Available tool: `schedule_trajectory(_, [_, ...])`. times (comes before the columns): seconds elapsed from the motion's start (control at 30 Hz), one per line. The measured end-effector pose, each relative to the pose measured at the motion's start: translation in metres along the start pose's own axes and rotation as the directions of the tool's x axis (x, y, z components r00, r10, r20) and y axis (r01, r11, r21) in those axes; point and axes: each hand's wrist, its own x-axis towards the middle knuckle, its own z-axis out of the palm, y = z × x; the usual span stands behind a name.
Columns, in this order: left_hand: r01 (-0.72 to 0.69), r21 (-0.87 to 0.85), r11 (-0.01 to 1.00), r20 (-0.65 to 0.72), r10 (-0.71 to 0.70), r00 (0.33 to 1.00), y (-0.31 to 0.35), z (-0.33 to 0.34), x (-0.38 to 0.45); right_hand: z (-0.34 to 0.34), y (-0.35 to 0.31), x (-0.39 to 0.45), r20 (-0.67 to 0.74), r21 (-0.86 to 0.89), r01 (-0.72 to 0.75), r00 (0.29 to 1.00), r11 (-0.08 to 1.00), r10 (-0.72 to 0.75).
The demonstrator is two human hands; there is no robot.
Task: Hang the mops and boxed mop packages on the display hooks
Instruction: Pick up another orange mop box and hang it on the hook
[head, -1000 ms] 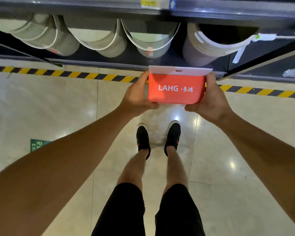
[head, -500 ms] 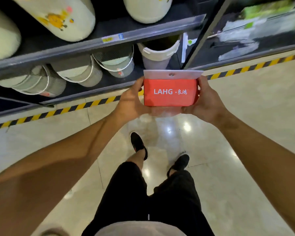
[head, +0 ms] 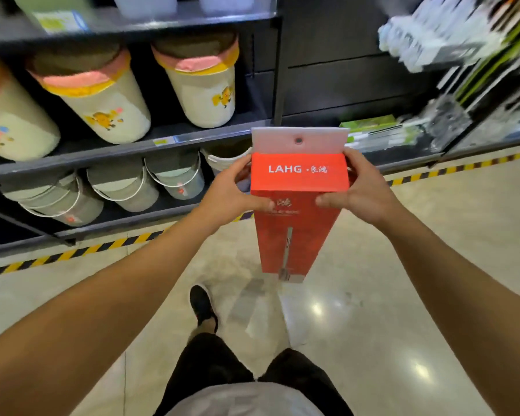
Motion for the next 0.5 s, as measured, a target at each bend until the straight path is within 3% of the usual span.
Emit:
schedule_trajectory(0.27, [-0.203,-0.138,0.969,-0.058,0.196,0.979,0.116,0.065,-0.014,-0.106,-0.051,-0.061,-0.239,0.169,0.252,0.948,0.953,-0.208])
schedule_trajectory(0.5, [-0.395,-0.127,0.910,-0.064,0.390,0.919,0.204,0.095,0.012,-0.188,-0.117,-0.061,-0.398,0.186,0.393,0.868,0.901,-0.297])
